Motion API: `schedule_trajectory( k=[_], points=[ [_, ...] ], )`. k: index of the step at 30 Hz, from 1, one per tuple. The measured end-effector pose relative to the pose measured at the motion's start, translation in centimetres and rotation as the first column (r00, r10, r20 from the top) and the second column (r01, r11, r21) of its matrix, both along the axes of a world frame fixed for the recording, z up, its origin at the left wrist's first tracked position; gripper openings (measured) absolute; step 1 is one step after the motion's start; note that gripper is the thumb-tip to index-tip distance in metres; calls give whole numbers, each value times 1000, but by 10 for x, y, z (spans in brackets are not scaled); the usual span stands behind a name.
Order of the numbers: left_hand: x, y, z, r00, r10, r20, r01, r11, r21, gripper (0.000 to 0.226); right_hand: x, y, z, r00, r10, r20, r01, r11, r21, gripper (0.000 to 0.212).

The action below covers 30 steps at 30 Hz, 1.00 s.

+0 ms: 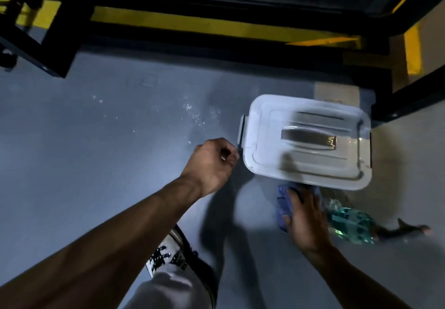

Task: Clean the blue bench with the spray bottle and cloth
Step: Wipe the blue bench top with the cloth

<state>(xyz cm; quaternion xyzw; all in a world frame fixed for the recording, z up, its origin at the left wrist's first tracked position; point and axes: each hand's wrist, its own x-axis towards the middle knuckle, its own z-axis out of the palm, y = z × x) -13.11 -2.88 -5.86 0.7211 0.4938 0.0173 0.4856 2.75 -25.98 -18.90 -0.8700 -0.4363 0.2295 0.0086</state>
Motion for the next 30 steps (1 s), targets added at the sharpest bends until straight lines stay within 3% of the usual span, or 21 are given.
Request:
schedule_trajectory(
  k=[4, 6, 12, 15, 21, 25, 30],
  points=[
    [0, -30, -2, 1000, 23, -1, -23, 997, -75, 20, -1, 6, 17, 993, -53, -109, 54, 999, 4, 26],
    [-6, -35, 7, 995, 90, 45, -82, 986, -146, 19, -4, 10, 41, 991, -17, -132, 27, 997, 72, 23],
    [-42, -25, 107, 974, 223, 33, -212, 955, -210, 29, -35, 46, 178, 975, 156, -160, -126, 975, 183, 45],
    [-62, 3, 176, 958, 284, 32, -269, 935, -232, 18, -54, 98, 270, 965, 208, -160, -166, 956, 243, 49],
    [-118, 101, 287, 925, 378, 36, -363, 908, -211, 22, -93, 223, 410, 959, 193, -206, -105, 922, 372, 50],
    [-160, 196, 346, 896, 443, 10, -440, 892, -105, 23, -118, 327, 468, 953, 198, -228, -73, 885, 461, 51],
    [-203, 315, 377, 869, 495, -28, -493, 868, 53, 14, -148, 456, 505, 950, 241, -199, -86, 815, 573, 50]
  ],
)
